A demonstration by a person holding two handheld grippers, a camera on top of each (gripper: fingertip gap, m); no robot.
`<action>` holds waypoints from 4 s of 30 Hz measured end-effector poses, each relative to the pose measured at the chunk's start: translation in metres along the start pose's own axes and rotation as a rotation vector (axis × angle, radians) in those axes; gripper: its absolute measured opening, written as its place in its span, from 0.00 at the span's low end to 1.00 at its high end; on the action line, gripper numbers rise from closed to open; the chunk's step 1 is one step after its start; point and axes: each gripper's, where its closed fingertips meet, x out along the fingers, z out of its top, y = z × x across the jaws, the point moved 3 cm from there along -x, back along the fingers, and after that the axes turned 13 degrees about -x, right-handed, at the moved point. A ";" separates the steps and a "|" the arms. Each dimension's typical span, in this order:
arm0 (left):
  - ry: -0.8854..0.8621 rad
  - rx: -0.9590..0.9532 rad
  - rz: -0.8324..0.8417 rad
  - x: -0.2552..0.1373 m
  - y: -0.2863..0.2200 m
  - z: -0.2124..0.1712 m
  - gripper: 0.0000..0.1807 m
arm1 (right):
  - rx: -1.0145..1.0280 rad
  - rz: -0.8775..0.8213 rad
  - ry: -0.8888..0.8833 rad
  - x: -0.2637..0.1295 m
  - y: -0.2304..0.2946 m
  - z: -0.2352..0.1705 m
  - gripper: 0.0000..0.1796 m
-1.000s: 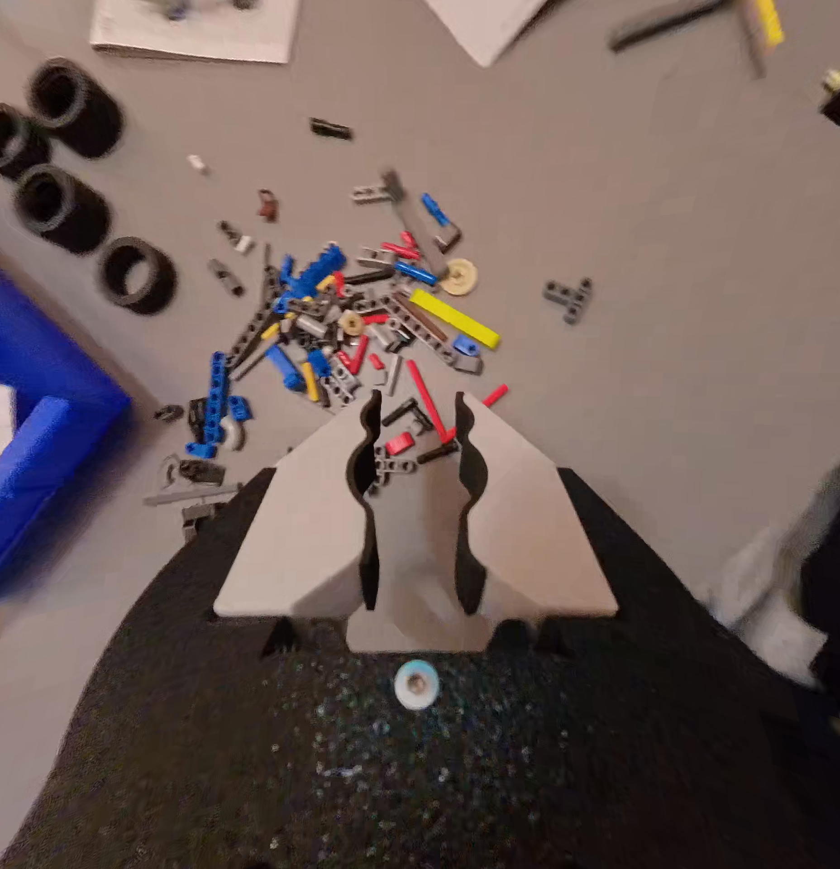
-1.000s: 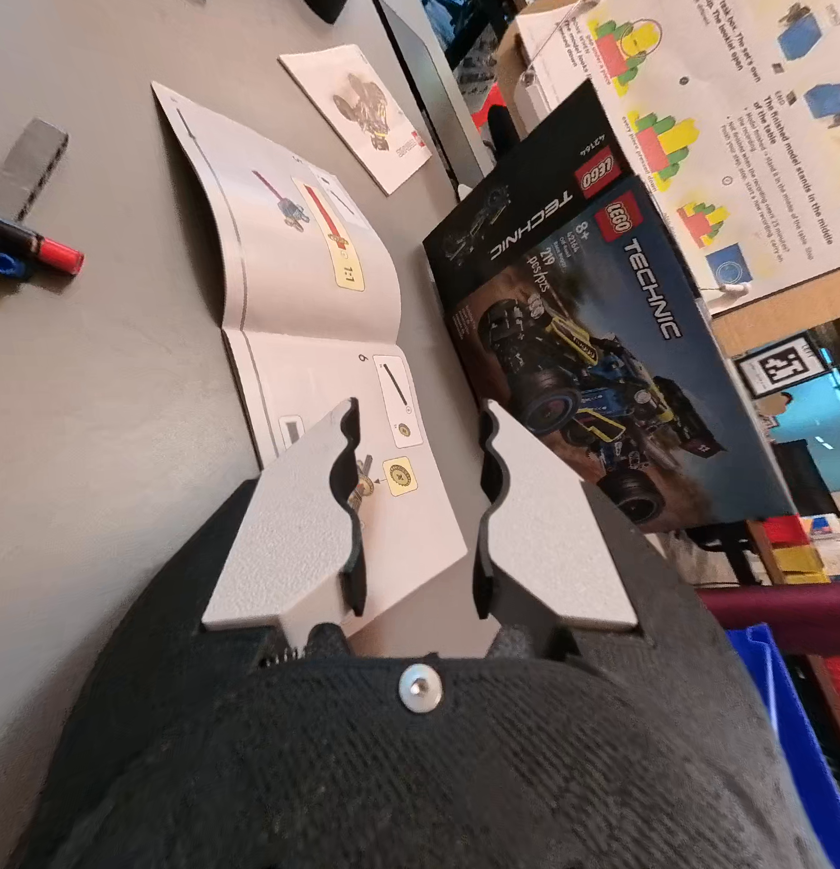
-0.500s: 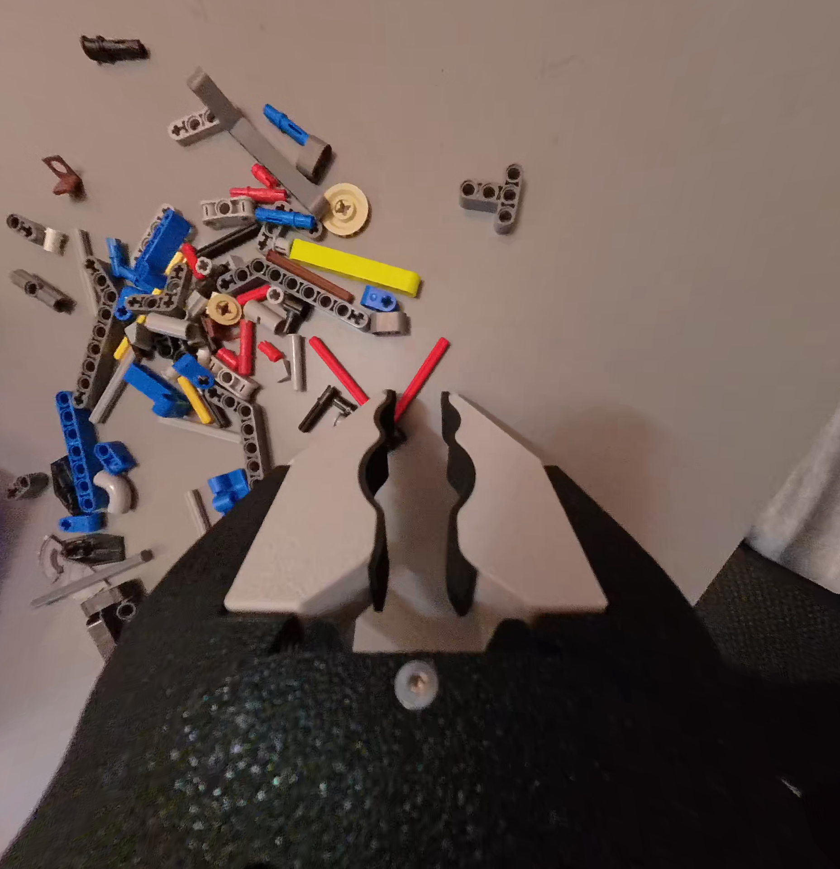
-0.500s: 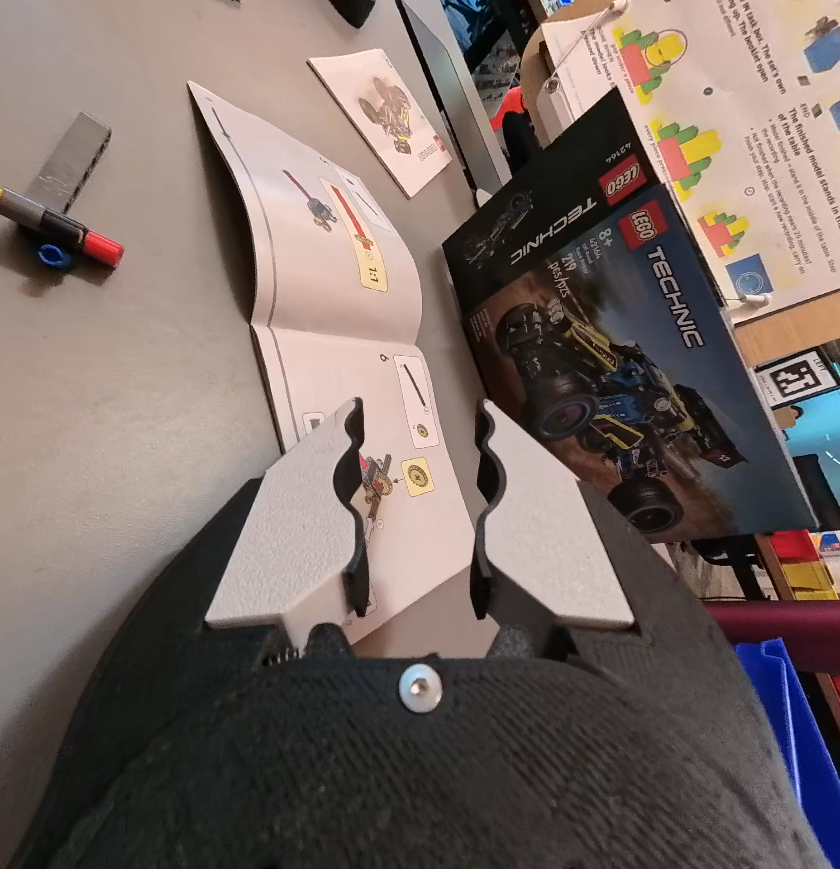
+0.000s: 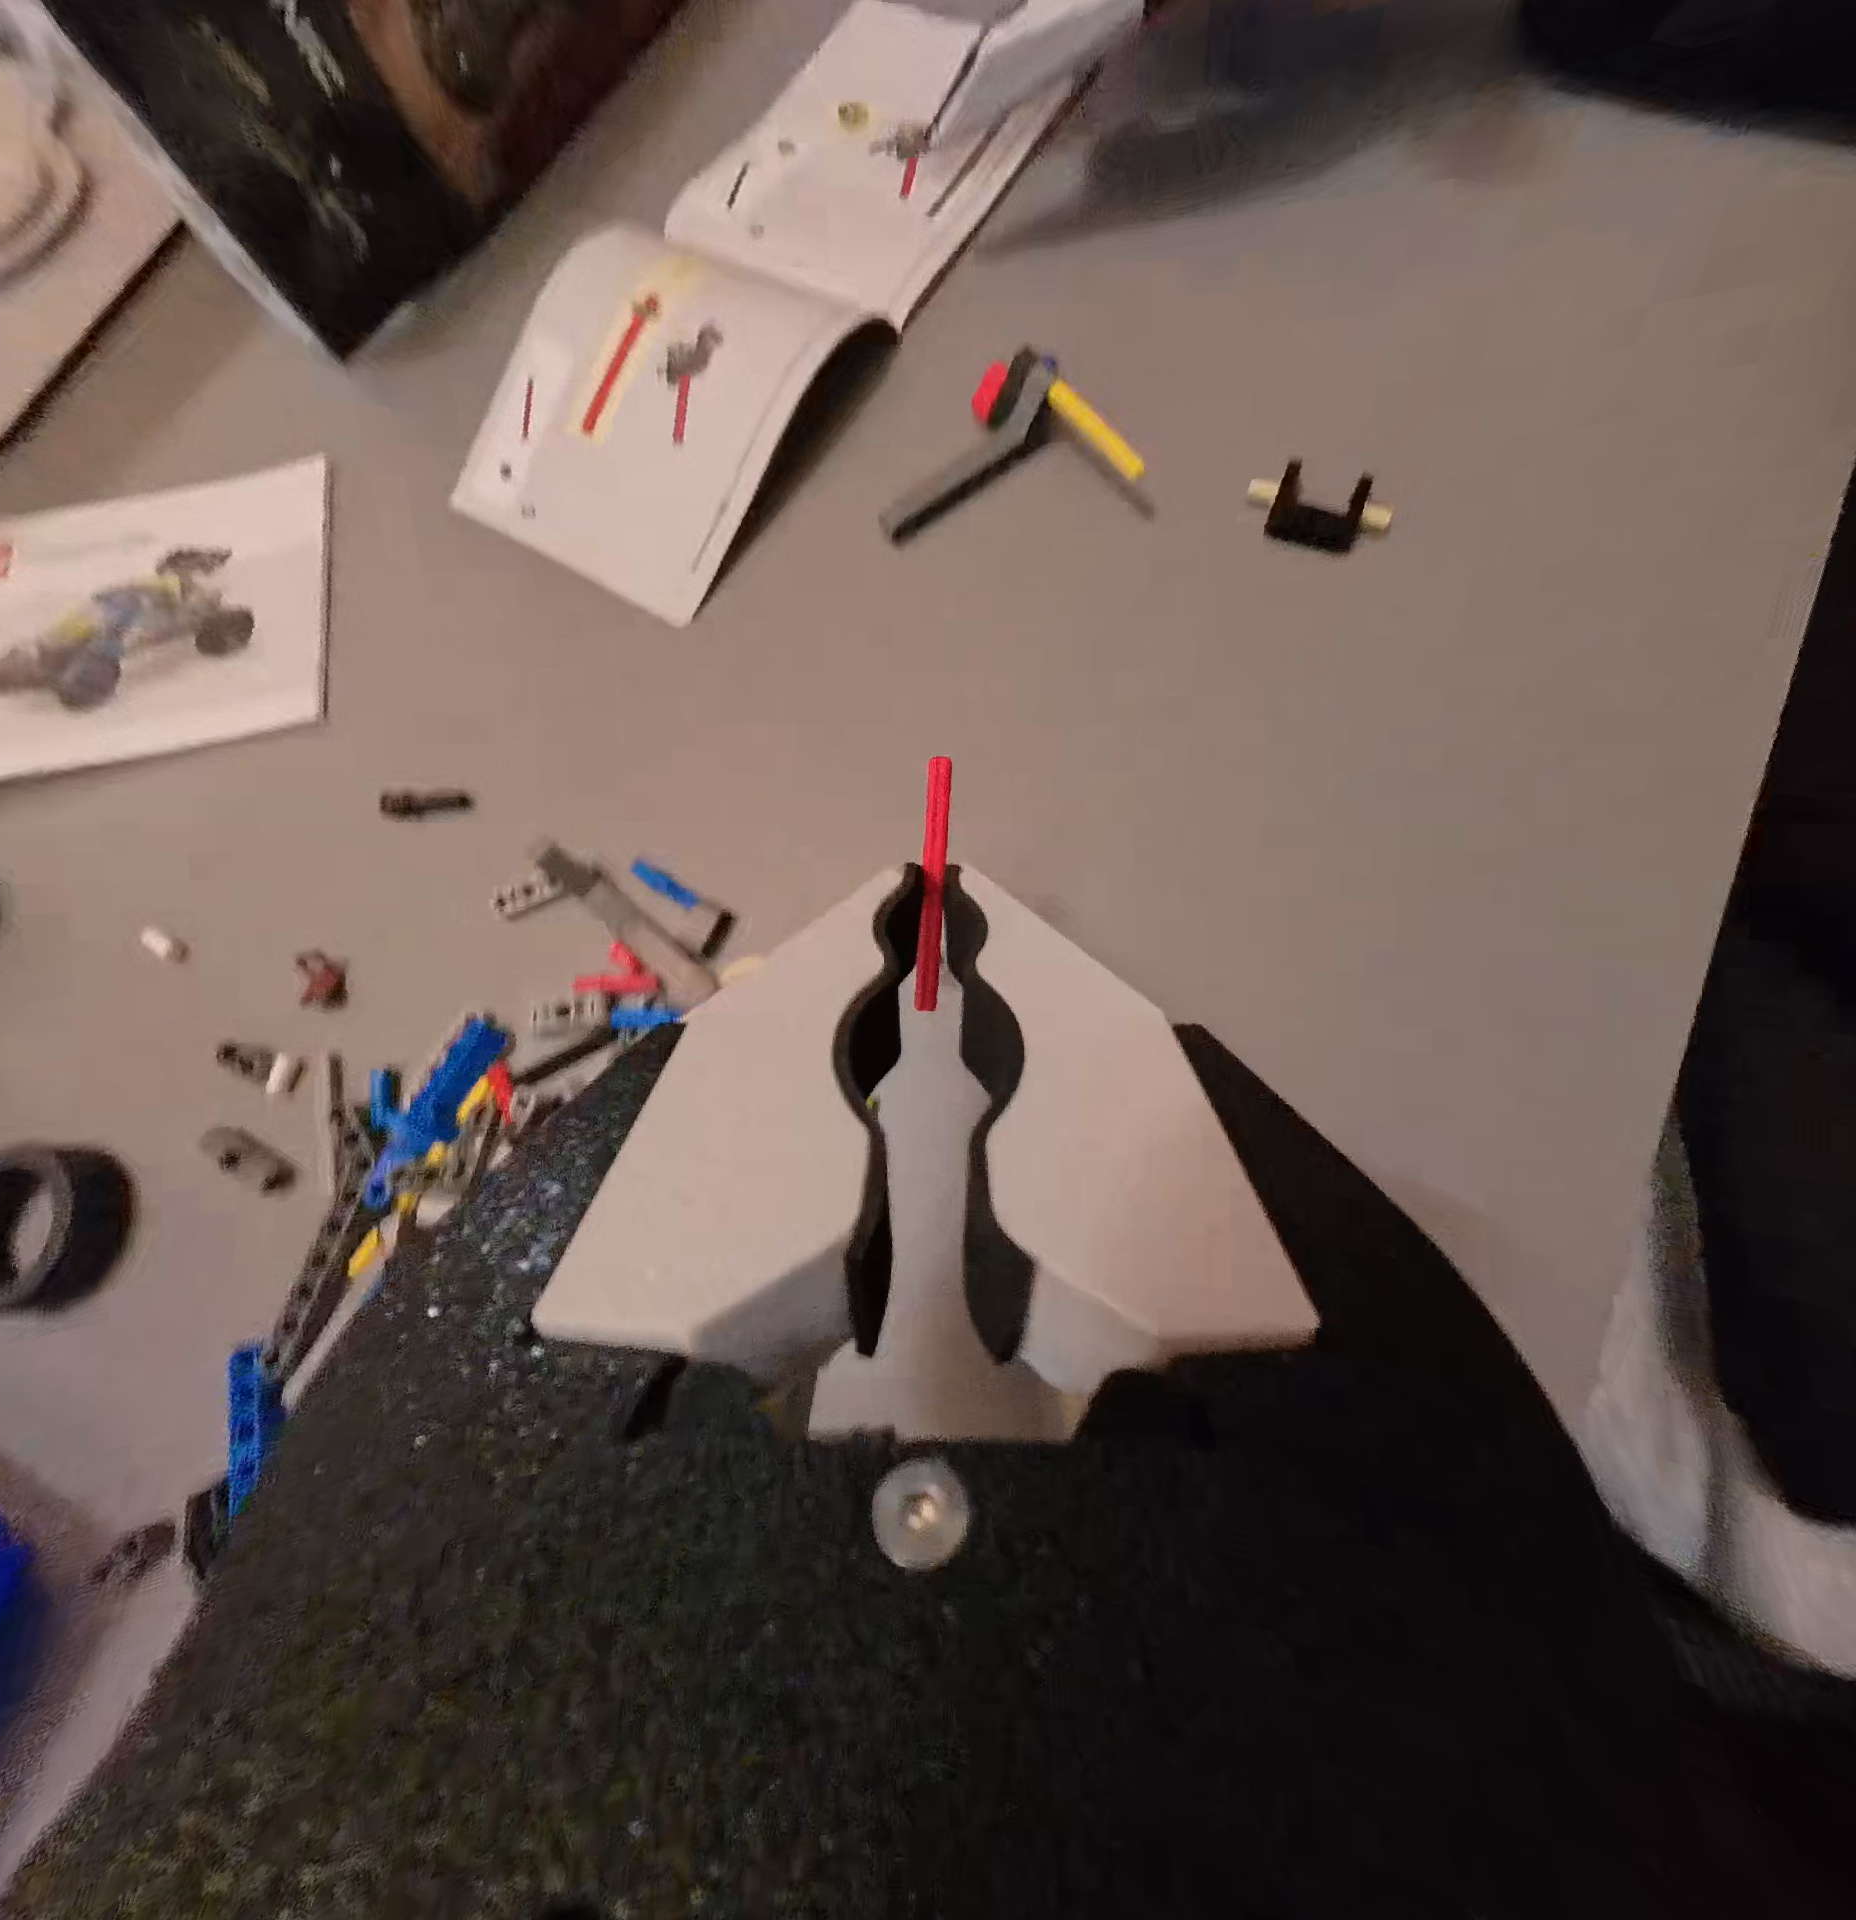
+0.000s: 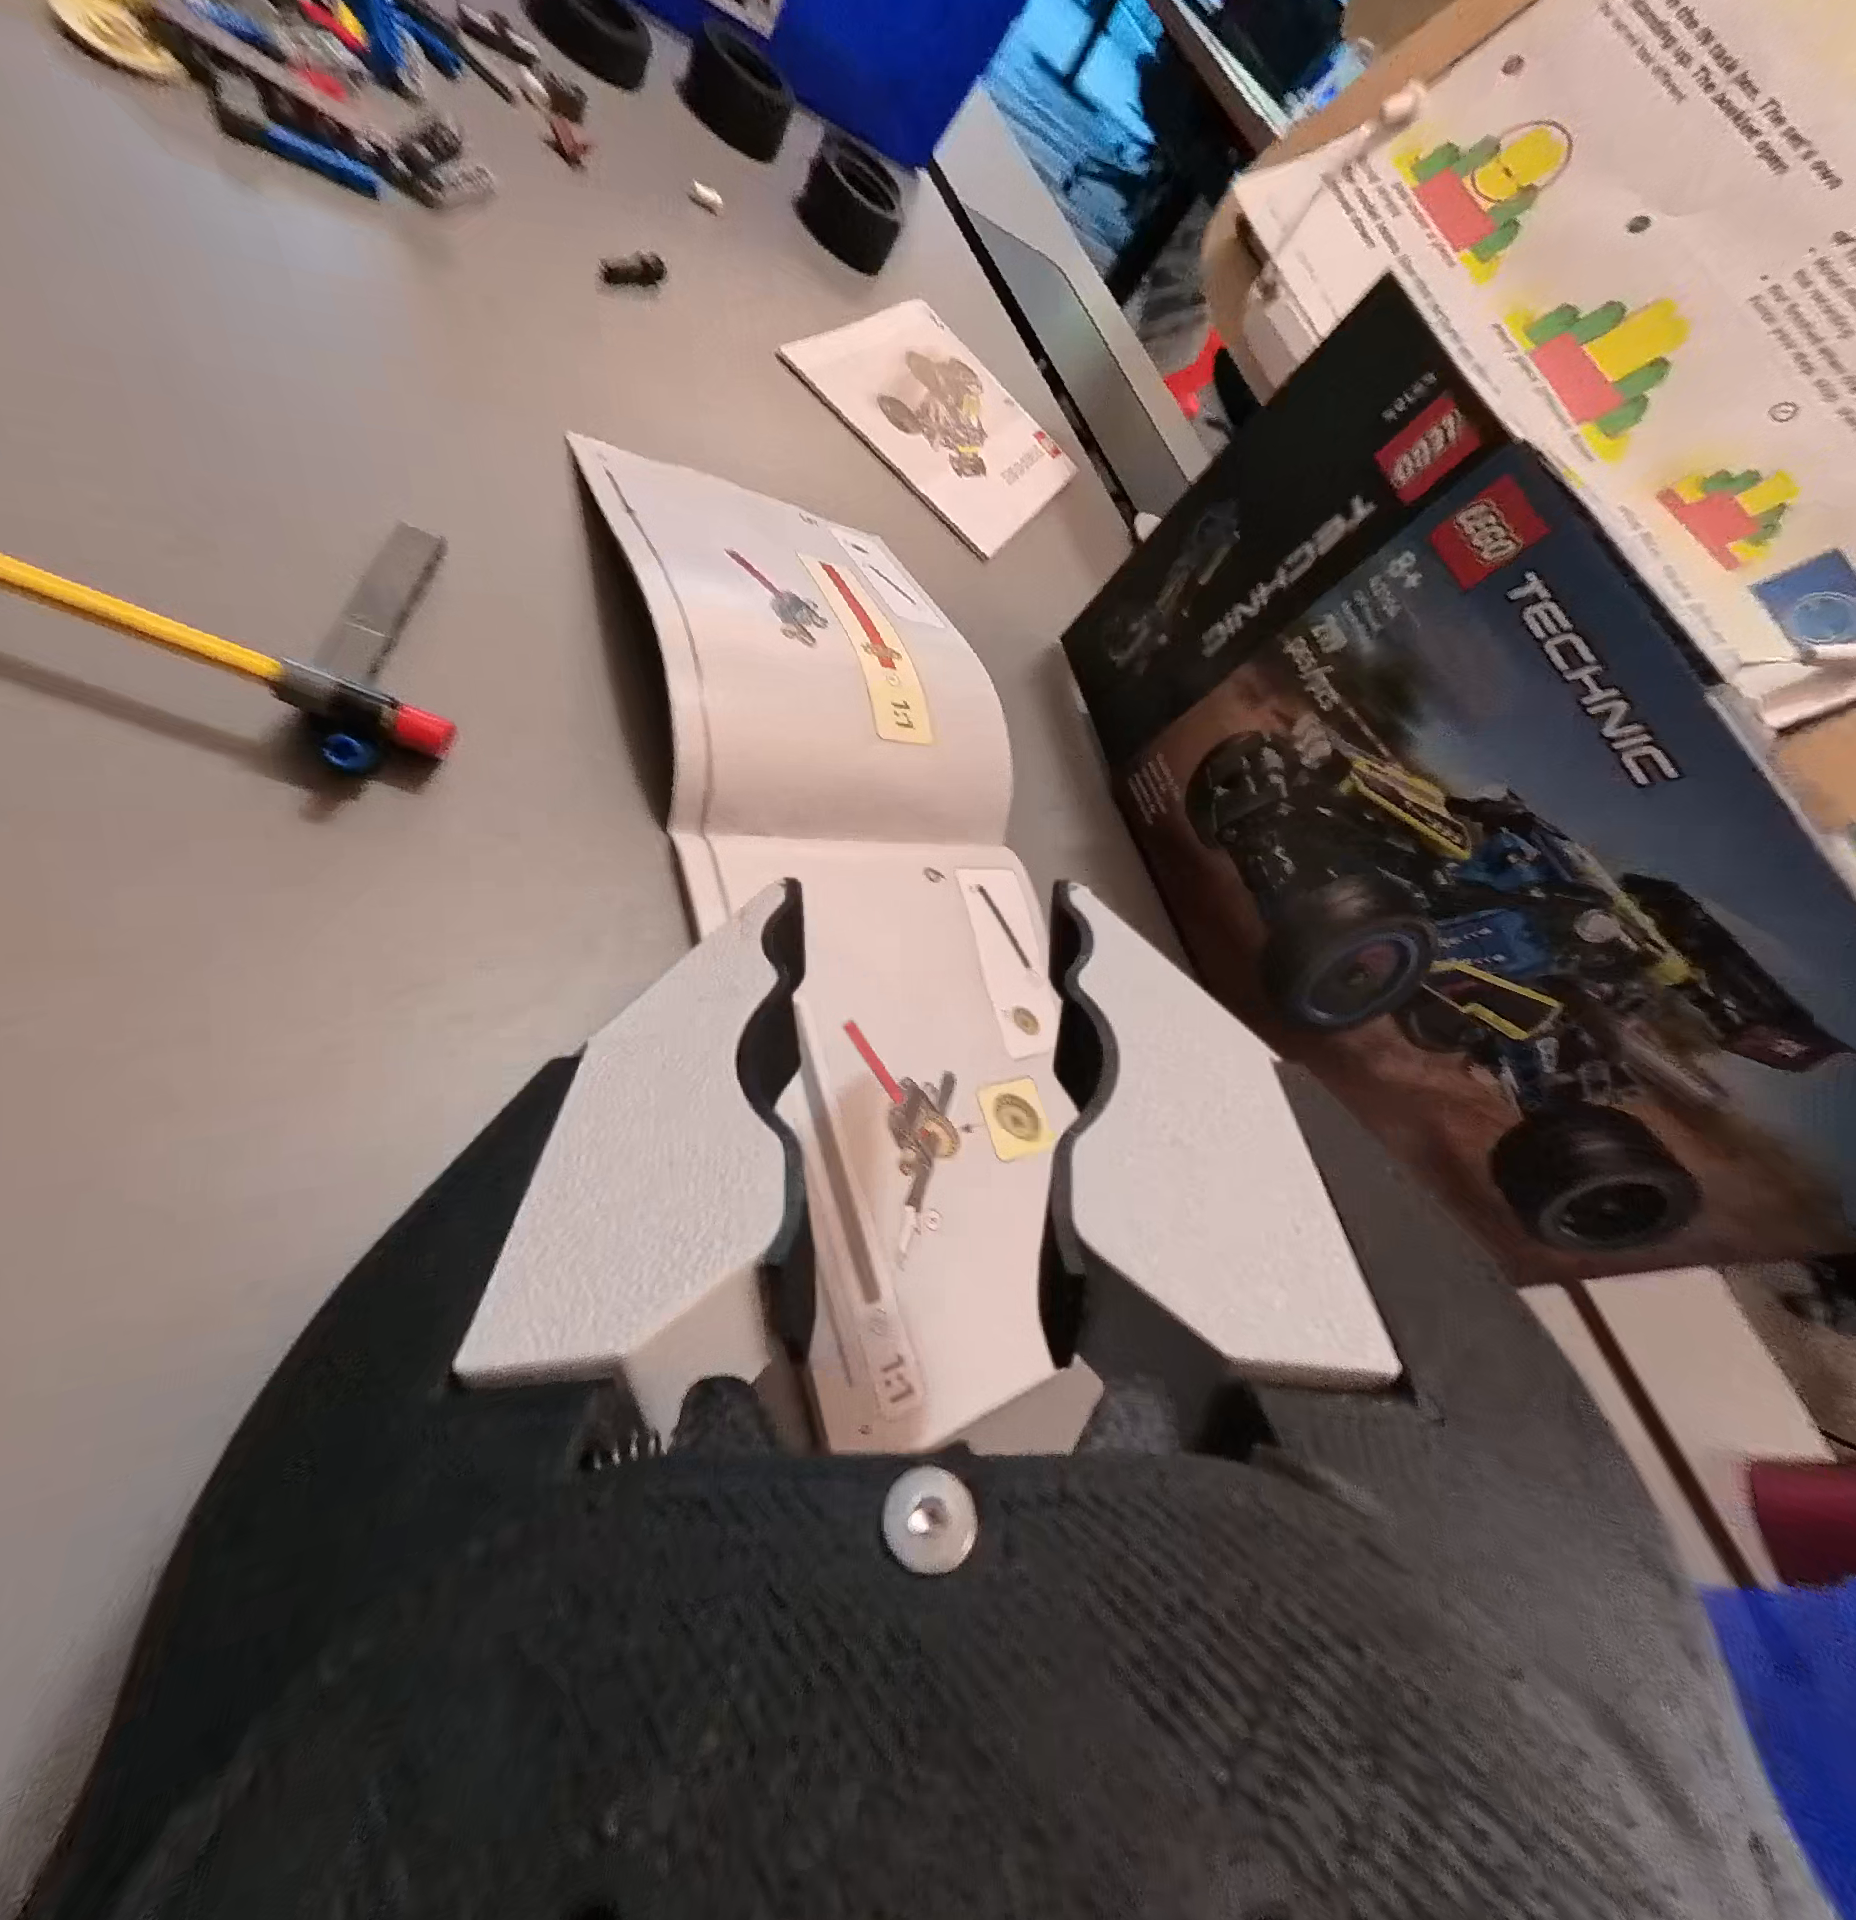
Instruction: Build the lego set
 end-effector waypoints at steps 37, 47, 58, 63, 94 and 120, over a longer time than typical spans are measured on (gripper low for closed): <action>0.000 0.169 -0.427 0.119 -0.044 0.046 0.09 | 0.078 0.135 0.018 -0.002 0.013 -0.007 0.23; -0.300 0.115 -0.162 0.103 -0.006 0.085 0.00 | -0.001 0.141 0.192 0.005 0.019 -0.035 0.00; -0.667 -0.023 0.258 0.047 0.057 0.110 0.00 | -0.074 0.147 0.224 0.003 0.020 -0.038 0.00; -0.677 -0.078 0.328 0.039 0.072 0.106 0.00 | -0.107 0.124 0.237 0.004 0.018 -0.039 0.00; 0.254 -0.232 0.049 0.003 0.061 -0.009 0.05 | -0.218 -0.202 0.212 0.008 -0.016 -0.038 0.14; 0.554 -0.142 0.197 0.048 0.053 -0.023 0.09 | -0.236 -0.164 0.231 0.008 -0.012 -0.040 0.16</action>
